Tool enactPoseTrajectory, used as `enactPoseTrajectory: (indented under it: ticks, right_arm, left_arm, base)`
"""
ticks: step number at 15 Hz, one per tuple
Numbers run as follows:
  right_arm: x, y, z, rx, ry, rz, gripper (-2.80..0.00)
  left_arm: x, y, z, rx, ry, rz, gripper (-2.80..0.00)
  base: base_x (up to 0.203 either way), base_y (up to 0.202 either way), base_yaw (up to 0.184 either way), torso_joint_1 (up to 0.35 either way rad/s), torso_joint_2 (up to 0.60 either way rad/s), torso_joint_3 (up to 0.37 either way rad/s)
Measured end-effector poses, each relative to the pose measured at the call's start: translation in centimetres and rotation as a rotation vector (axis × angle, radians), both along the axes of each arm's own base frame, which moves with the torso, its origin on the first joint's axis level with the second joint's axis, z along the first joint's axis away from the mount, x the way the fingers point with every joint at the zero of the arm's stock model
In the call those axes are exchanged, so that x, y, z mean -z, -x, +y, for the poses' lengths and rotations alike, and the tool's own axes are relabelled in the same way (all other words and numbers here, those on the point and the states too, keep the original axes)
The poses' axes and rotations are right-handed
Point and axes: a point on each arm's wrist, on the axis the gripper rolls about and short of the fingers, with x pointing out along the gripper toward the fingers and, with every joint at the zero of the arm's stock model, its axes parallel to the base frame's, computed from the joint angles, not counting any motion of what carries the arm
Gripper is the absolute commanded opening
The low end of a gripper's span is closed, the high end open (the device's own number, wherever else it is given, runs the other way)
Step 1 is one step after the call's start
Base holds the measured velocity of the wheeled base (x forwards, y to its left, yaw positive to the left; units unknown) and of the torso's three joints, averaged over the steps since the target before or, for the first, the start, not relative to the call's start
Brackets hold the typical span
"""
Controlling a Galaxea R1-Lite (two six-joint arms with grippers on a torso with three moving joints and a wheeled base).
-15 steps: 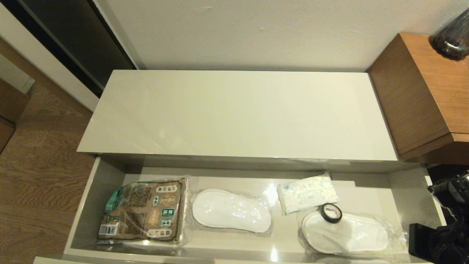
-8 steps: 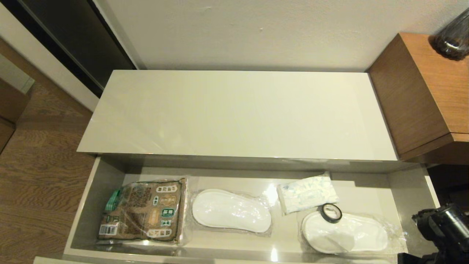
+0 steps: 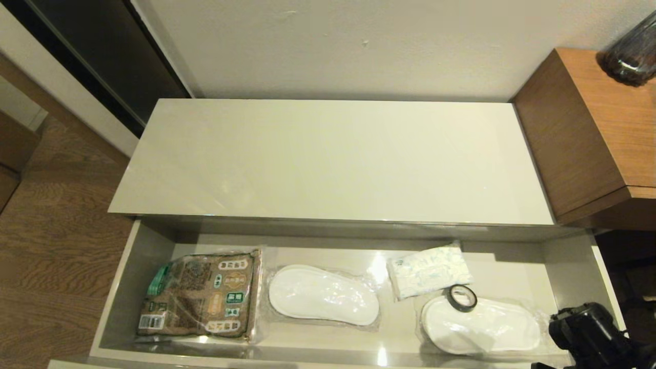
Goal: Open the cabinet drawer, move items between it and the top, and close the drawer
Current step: Close the drawer
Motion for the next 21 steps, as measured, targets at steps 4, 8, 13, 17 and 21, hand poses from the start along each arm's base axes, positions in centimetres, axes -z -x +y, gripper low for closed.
enactPoseTrajectory:
  ticks: [4, 8, 13, 17, 21]
  right_arm:
    - [0.6, -0.2, 0.3, -0.009, 0.007, 0.017, -2.80]
    - [0.0, 0.1, 0.3, -0.020, 0.002, -0.010, -2.80]
    - [-1.3, -1.5, 0.8, 0.023, -0.011, -0.097, -2.80]
    - [-3.2, -4.2, 1.7, 0.077, -0.046, -0.238, -2.80]
    - [-6.1, -6.5, 2.6, 0.102, -0.066, -0.274, -2.80]
  left_arm:
    - [0.0, 0.0, 0.0, -0.001, 0.000, 0.000, -2.80]
    - [0.0, 0.0, 0.0, 0.000, 0.000, 0.000, -2.80]
    - [0.0, 0.0, 0.0, -0.001, 0.000, 0.000, -2.80]
    - [0.0, 0.0, 0.0, -0.001, 0.000, 0.000, -2.80]
    - [0.0, 0.0, 0.0, -0.001, 0.000, -0.001, -2.80]
  base:
    - [0.000, 0.000, 0.000, 0.000, 0.00, 0.000]
    - [0.000, 0.000, 0.000, 0.000, 0.00, 0.000]
    - [0.000, 0.000, 0.000, 0.000, 0.00, 0.000]
    - [0.000, 0.000, 0.000, 0.000, 0.00, 0.000]
    - [0.000, 0.000, 0.000, 0.000, 0.00, 0.000]
